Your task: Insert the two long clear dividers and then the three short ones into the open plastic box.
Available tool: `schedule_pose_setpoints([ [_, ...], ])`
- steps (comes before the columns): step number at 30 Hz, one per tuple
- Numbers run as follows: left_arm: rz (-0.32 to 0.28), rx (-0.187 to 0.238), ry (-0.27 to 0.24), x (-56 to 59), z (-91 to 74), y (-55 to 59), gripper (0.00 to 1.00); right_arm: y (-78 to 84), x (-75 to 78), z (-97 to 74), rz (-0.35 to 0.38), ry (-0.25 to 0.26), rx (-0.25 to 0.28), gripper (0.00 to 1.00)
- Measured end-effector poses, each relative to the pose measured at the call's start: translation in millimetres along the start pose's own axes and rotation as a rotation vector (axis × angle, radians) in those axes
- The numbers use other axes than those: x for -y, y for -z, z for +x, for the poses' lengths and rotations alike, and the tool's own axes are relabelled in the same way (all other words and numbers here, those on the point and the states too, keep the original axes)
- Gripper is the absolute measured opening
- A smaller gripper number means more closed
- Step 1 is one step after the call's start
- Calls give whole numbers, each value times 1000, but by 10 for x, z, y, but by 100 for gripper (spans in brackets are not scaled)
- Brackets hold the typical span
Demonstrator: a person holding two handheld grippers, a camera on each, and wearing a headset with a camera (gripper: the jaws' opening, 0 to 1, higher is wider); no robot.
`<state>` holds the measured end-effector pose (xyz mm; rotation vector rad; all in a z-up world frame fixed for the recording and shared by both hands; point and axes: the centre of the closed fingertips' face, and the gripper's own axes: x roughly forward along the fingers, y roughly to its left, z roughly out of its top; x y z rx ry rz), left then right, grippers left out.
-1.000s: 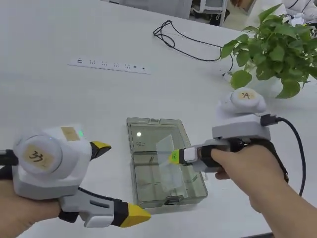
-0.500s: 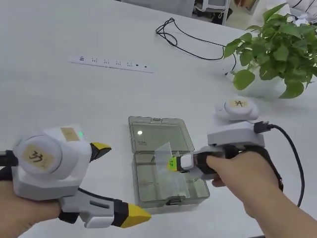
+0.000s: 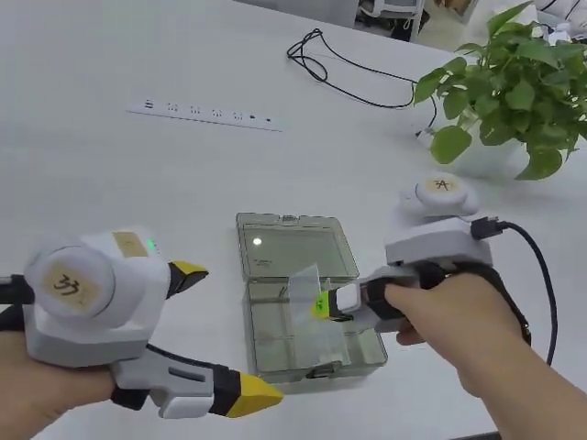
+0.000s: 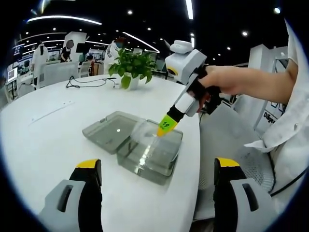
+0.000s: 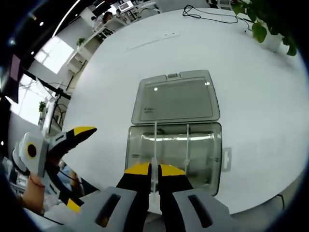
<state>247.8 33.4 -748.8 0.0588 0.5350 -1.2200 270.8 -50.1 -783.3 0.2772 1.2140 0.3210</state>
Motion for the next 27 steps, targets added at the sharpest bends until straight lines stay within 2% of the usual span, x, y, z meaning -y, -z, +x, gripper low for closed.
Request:
schedule_pose_setpoints([
  [11,-8,-9,0,-22,6,24,98,-2,36,61,-3,12,-28,6],
  [27,-16,-5,7,-30,28,16,98,-4,16,114,-45,53,-19,6],
])
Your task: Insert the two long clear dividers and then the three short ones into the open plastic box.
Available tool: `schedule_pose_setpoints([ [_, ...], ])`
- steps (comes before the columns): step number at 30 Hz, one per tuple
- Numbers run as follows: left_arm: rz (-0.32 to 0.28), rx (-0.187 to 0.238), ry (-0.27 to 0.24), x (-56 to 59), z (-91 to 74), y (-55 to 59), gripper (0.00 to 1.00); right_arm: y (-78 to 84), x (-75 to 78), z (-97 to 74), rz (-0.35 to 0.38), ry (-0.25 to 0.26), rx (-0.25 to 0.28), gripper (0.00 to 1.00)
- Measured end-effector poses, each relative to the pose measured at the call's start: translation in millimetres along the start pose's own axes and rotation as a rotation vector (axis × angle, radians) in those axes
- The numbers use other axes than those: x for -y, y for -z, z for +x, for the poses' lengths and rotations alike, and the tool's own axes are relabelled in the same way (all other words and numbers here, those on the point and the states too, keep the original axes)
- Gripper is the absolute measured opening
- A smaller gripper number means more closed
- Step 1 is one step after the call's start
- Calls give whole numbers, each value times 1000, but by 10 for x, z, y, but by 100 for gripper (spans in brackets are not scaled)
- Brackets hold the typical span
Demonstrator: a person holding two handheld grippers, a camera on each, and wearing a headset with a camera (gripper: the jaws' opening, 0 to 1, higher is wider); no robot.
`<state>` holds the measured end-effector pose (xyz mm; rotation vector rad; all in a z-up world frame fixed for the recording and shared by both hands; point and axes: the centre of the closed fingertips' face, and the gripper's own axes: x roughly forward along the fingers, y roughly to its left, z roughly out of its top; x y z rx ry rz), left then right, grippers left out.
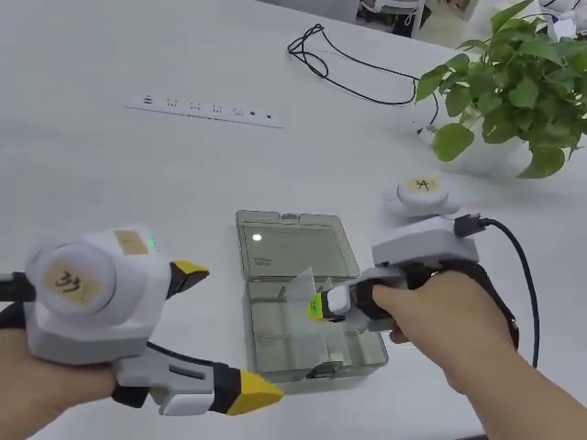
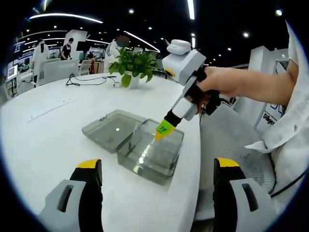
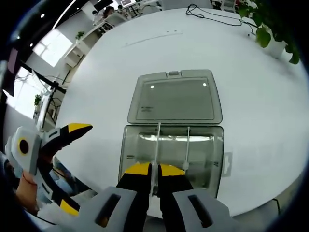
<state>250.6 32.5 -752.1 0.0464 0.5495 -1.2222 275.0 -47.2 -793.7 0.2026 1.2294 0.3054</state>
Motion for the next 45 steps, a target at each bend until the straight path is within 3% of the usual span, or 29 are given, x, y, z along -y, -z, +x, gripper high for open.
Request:
schedule_pose_setpoints([
  [20,0,-13,2,-10,18,29,98,-37,-48,27,-88,3,26,7],
  [32,7,-26,-1,-24,19,22,98,19,-84,209,-178,-43,29,8],
  [45,8,-26,-29,-26,-15,-29,98,40,-71,268,-186,-92,43,9],
])
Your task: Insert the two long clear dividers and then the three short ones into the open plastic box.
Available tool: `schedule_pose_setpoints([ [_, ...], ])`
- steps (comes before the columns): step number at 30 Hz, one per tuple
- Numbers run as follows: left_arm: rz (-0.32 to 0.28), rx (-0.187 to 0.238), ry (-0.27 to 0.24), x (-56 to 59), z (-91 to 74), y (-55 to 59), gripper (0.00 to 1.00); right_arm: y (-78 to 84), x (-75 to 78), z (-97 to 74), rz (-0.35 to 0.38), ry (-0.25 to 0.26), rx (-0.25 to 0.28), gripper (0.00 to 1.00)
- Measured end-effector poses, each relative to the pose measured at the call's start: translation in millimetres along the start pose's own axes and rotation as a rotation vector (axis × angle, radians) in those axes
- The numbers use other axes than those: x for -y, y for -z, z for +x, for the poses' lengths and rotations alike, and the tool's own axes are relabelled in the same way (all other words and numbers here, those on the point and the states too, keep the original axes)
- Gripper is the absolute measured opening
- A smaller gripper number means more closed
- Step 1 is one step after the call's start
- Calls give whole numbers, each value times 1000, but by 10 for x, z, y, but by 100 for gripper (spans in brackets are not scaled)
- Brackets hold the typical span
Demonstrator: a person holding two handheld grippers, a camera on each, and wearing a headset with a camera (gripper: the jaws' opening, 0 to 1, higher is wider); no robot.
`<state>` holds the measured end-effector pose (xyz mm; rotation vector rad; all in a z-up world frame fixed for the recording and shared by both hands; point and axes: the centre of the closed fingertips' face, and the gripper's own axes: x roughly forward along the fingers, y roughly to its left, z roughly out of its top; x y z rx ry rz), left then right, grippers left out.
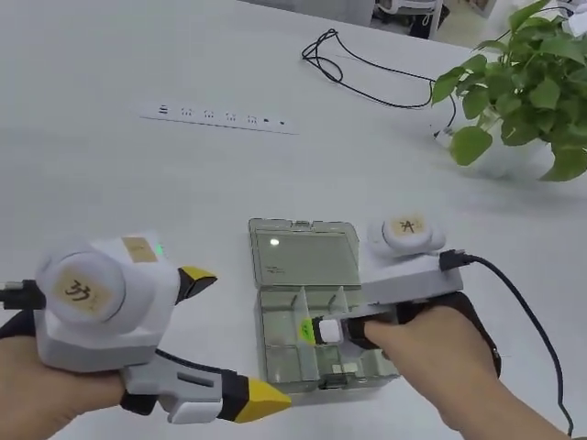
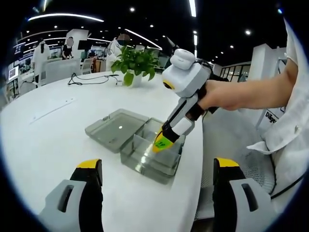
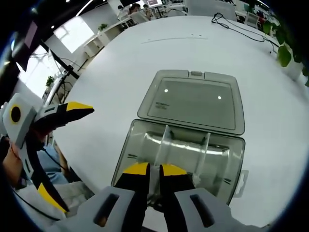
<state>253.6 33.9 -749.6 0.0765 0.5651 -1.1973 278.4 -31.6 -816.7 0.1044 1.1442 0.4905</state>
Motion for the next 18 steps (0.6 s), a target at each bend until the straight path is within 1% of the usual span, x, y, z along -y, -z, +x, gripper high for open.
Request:
schedule_pose_setpoints([
  [2,3,5,-10,8,-12,-21,97,-3,-4,-4,-7,-9,12,9],
  [4,-6,17,-20,13,-26,-52,97,12,-8,0,-15,-18,13,10],
  [10,-6,4,-41,66,-54,-48,97,1,-36,-32,-3,-65,35,14],
  [15,-13,2,-64,94,-86,-59,97,-57,-69,-111,-9,-103,66,18],
  [16,-14,1,-71,103,-93,-62,97,-71,-81,-137,-11,-119,72,18],
  [17,-15,-1,-78,113,-101,-64,97,-97,-83,-165,-20,-130,87,20],
  [18,-16,0,-82,121,-106,-68,97,-102,-79,-184,-22,-132,88,21],
])
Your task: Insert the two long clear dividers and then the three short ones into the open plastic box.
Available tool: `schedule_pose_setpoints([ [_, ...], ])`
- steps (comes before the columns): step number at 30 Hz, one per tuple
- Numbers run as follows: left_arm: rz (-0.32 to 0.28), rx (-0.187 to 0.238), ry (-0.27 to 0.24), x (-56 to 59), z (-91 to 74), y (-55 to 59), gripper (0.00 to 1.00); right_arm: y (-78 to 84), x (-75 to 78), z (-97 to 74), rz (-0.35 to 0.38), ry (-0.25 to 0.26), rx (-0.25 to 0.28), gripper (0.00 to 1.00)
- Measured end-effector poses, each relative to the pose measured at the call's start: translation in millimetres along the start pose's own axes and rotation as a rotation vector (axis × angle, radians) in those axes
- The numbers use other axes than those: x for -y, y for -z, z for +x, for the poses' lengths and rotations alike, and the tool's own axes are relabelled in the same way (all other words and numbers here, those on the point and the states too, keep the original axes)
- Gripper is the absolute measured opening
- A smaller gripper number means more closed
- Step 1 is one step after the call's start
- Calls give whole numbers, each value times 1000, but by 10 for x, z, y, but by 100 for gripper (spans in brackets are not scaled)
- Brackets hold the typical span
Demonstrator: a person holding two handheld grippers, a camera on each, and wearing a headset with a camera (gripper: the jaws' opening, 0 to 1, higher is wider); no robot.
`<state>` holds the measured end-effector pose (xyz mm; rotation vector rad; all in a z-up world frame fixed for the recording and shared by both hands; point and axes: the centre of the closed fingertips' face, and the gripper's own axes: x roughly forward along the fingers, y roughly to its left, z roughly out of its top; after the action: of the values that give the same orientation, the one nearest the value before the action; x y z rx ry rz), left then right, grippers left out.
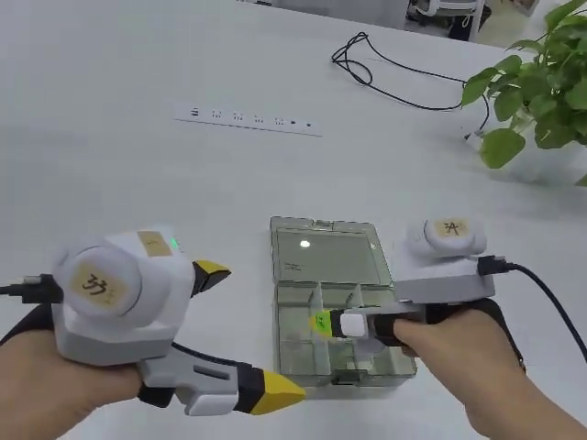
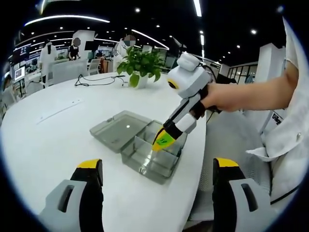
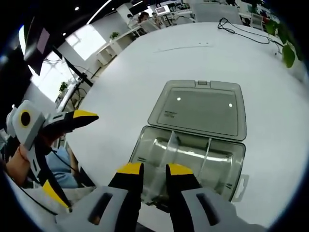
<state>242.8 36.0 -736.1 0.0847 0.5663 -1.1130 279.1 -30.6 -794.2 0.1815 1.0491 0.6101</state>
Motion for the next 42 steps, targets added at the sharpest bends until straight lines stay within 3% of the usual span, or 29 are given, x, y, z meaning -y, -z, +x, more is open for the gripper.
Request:
schedule_pose_setpoints([
  [11,-21,3,-65,72,-65,-55,96,-252,-98,-335,-79,-124,96,32],
  [20,-27,20,-102,158,-52,-160,97,-347,-98,-672,-99,-232,156,45],
  [23,-25,21,-116,180,-48,-175,97,-372,-84,-794,-145,-262,177,50],
  [32,-24,32,-132,222,-67,-192,97,-258,50,-1039,-326,-274,143,64],
  [35,-29,36,-137,212,-98,-191,97,-177,193,-1085,-427,-247,97,66],
  [39,-31,35,-142,195,-114,-185,97,-92,313,-1112,-488,-237,53,70],
  [42,-30,38,-141,185,-118,-197,97,-40,453,-1100,-578,-213,17,73],
])
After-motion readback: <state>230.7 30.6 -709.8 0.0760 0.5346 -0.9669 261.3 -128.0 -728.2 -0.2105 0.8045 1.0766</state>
